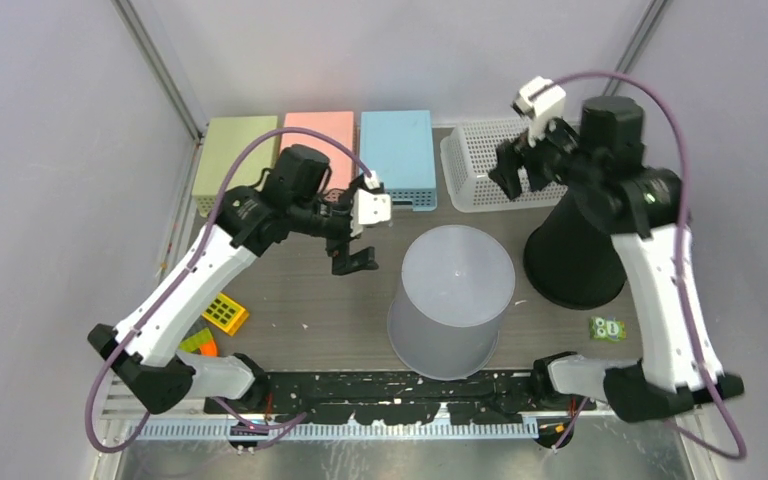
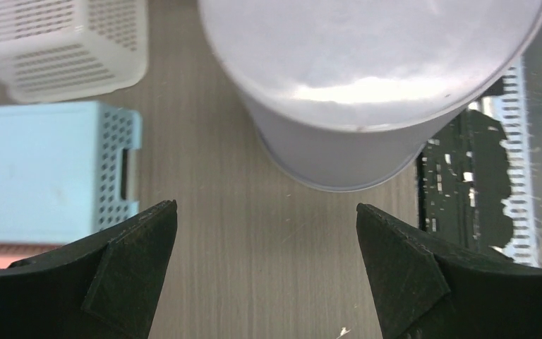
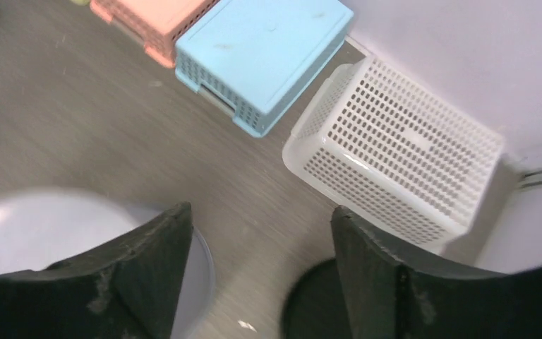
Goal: Turn the large container upside down
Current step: Move the container to the center of the board.
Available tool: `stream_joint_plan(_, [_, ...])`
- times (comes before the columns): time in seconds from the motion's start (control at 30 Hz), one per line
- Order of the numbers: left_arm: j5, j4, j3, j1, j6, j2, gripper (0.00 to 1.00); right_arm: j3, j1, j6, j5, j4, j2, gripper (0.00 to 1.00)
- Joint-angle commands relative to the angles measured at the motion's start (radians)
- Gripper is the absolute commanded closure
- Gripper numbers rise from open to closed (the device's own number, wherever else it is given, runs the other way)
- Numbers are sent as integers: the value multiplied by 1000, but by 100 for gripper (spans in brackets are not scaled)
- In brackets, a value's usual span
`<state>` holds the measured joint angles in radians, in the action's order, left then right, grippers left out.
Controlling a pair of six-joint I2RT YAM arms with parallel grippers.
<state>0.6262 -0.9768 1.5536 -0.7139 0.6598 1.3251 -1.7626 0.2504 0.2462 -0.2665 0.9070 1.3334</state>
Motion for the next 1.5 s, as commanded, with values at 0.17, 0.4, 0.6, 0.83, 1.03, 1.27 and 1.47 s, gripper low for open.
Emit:
stream_joint_plan(0.17, [-170, 227, -156, 192, -98, -161, 0, -27, 6, 753, -227, 781, -357, 11])
stream_joint_plan(0.4, [-168, 275, -232, 365, -131, -187, 0, 118, 7, 907, -488, 828, -554, 0])
stream_joint_plan(0.6, [-254, 247, -239, 415, -117, -195, 0, 295, 7, 910, -602, 780, -528, 0])
stream_joint_plan(0.83, [-206, 259, -224, 441, -166, -188, 0, 587, 7, 432, -603, 123, -570, 0])
stream_joint_plan(1.03, [-201, 303, -254, 458, -203, -202, 0, 697, 105, 301, -468, -132, -495, 0])
stream_joint_plan(1.27, [-198, 355, -290, 490, -253, -260, 0, 726, 272, 235, -142, -282, -378, 0])
stream_joint_plan(1.47, [-175, 359, -295, 498, -263, -294, 0, 691, 289, 215, -28, -340, -282, 0])
